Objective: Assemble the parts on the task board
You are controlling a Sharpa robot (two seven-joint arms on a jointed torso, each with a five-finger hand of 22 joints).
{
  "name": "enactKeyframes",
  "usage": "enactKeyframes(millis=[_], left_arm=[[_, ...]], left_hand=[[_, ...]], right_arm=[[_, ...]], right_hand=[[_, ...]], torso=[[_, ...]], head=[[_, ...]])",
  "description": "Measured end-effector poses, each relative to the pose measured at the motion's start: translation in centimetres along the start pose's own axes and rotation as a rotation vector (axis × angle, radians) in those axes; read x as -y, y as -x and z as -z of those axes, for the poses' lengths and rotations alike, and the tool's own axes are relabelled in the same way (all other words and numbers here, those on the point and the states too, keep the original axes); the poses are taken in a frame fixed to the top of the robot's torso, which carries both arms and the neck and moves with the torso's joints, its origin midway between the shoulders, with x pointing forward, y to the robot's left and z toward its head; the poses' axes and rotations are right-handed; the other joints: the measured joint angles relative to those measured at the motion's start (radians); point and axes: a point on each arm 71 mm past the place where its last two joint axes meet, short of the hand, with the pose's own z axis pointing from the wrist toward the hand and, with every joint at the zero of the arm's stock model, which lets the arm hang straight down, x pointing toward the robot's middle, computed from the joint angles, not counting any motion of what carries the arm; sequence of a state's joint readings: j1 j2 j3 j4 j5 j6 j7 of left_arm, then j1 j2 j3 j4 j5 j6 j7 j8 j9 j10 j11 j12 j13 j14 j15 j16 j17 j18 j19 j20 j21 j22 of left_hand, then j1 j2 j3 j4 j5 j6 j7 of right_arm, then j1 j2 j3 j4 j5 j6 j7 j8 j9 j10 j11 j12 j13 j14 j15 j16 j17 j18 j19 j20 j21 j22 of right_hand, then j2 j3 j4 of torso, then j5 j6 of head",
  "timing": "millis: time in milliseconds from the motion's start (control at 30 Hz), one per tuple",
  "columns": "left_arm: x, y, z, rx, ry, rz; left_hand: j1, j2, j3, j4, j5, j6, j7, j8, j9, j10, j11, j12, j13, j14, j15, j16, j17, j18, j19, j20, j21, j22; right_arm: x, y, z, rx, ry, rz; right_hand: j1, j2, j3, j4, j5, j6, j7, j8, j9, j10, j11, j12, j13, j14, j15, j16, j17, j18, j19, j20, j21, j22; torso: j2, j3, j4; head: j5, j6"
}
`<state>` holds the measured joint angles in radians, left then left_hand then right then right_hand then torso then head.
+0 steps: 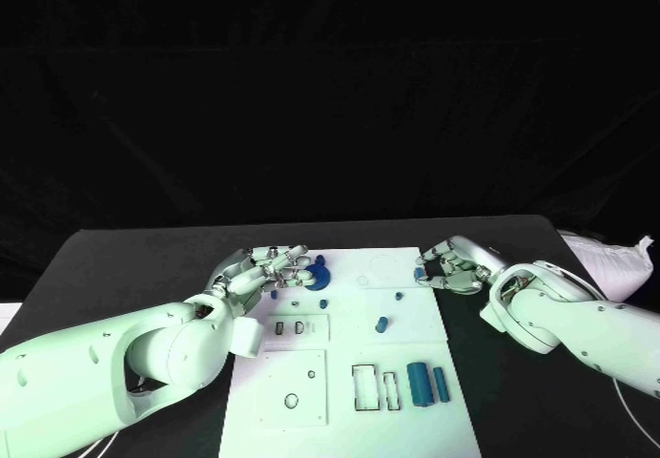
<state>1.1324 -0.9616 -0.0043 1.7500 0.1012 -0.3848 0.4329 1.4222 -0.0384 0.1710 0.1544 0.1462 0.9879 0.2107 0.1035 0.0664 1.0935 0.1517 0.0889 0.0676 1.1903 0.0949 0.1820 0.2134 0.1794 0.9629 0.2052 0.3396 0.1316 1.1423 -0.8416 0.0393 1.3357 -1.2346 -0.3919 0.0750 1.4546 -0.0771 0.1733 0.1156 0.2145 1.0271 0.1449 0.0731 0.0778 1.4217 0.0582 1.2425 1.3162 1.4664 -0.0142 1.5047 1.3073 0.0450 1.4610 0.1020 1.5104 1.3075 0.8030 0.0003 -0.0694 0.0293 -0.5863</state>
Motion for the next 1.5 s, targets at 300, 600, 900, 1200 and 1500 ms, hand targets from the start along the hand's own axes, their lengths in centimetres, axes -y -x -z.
enactKeyframes(millis=[300, 600, 900, 1200, 1500], left_arm=[[0.0, 0.0, 0.0, 0.0, 0.0, 0.0], [0.0, 0.0, 0.0, 0.0, 0.001, 0.0], [0.0, 0.0, 0.0, 0.0, 0.001, 0.0], [0.0, 0.0, 0.0, 0.001, 0.001, 0.0], [0.0, 0.2, 0.0, 0.004, 0.001, -0.002]], left_hand=[[0.0, 0.0, 0.002, -0.002, 0.0, 0.0, 0.0, 0.0, 0.0, 0.0, 0.0, 0.0, 0.0, 0.0, 0.0, 0.0, 0.0, 0.0, 0.0, 0.0, 0.0, 0.0], [0.0, 0.0, 0.002, -0.002, 0.0, 0.0, 0.0, 0.0, 0.0, 0.0, 0.0, 0.0, 0.0, 0.0, 0.0, 0.0, 0.0, 0.0, 0.0, 0.0, 0.0, 0.0], [0.0, 0.0, 0.002, -0.002, 0.0, 0.0, 0.0, 0.0, 0.0, 0.0, 0.0, 0.0, 0.0, 0.0, 0.0, 0.0, 0.001, 0.0, 0.0, 0.0, 0.0, 0.0], [0.0, 0.0, 0.002, -0.002, 0.0, 0.0, 0.0, 0.0, 0.0, 0.0, 0.0, 0.0, 0.0, 0.0, 0.0, 0.0, 0.001, 0.0, 0.0, 0.0, 0.0, 0.0], [0.0, 0.0, 0.002, -0.002, 0.0, 0.0, 0.0, -0.003, 0.0, 0.0, 0.0, -0.004, 0.0, 0.0, 0.0, 0.0, 0.001, 0.0, 0.0, 0.0, 0.0, 0.0]], right_arm=[[-0.1, -0.3, -0.3, -0.012, -0.002, 0.004], [-0.1, -0.4, -0.4, -0.019, -0.005, 0.013], [-0.2, -0.4, -0.5, -0.018, -0.003, 0.021], [-0.3, -0.3, -0.6, -0.002, -0.012, 0.025], [-1.8, -0.3, -0.4, 0.02, -0.012, 0.001]], right_hand=[[0.008, 0.008, 0.012, -0.007, -0.006, 0.011, -0.004, 0.0, 0.0, 0.0, 0.0, 0.003, 0.022, 0.0, 0.0, 0.004, 0.0, 0.0, 0.0, 0.0, 0.0, 0.0], [0.006, 0.017, 0.032, -0.021, -0.011, 0.053, -0.017, 0.014, 0.003, 0.0, 0.0, 0.008, 0.036, 0.0, -0.001, 0.004, 0.001, 0.0, 0.004, -0.004, 0.0, 0.0], [0.003, 0.02, 0.041, -0.03, -0.012, 0.082, -0.026, 0.019, 0.005, 0.0, 0.0, 0.012, 0.035, -0.003, -0.011, 0.008, 0.001, 0.0, 0.003, -0.011, 0.0, 0.0], [-0.011, 0.034, 0.052, -0.033, -0.02, 0.1, -0.028, 0.033, 0.007, 0.006, -0.008, 0.022, 0.034, 0.0, -0.022, 0.008, 0.001, 0.0, 0.003, -0.018, 0.004, 0.001], [-0.019, 0.042, 0.072, -0.047, 0.001, 0.102, -0.027, 0.034, 0.007, 0.004, -0.018, 0.023, 0.034, -0.001, -0.028, 0.012, 0.0, 0.0, 0.003, -0.025, 0.009, 0.0]], torso=[[0.0, 0.0007, -0.0002], [0.0, 0.0012, -0.0006], [0.0, 0.0013, -0.0001], [0.0, 0.0012, 0.0], [0.0, 0.0008, 0.001]], head=[[0.002, 0.0], [0.002, -0.002], [0.001, -0.004], [0.002, -0.005], [0.005, -0.004]])
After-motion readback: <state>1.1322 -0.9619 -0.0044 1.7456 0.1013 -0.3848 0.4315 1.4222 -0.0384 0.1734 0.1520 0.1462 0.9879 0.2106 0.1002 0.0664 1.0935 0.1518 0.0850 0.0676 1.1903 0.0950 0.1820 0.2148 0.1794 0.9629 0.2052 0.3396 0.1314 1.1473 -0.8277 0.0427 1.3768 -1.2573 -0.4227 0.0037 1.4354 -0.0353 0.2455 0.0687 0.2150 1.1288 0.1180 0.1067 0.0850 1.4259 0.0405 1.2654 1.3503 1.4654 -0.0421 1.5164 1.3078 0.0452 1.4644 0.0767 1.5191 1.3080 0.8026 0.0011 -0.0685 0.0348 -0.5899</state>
